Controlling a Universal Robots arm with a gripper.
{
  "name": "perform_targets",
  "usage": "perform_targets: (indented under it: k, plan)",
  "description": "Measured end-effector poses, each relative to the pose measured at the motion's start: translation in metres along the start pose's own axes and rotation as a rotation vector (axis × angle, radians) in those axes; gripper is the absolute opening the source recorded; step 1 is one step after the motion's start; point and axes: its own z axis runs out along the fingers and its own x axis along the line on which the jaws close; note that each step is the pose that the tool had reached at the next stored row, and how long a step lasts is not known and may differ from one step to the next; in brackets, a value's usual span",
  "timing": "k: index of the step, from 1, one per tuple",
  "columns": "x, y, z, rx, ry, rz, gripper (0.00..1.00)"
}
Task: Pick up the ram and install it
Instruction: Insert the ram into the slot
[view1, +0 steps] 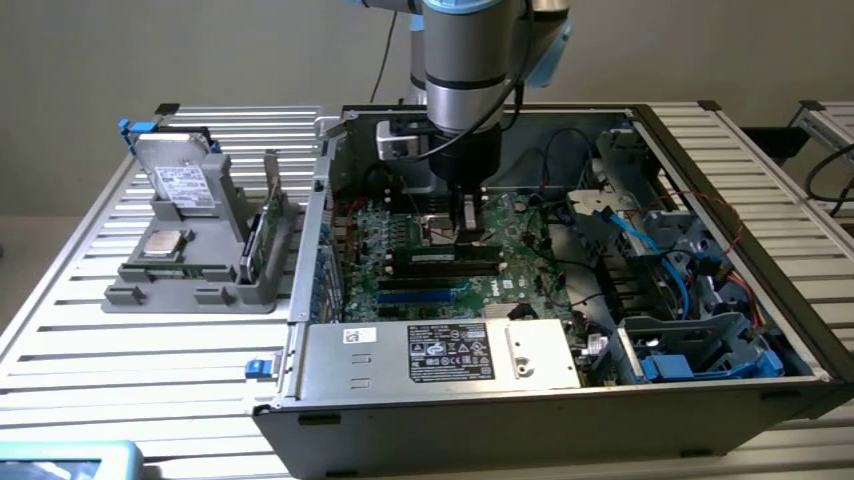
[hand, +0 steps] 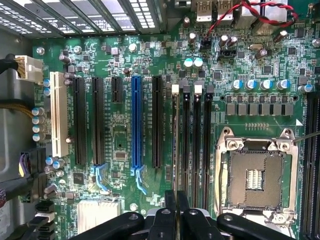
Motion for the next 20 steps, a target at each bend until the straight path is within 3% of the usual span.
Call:
perform_targets:
  k: [20]
  plan:
    - [-0.0006,0.0005,0.0046,0.0009,0.0007,0.006,0.13]
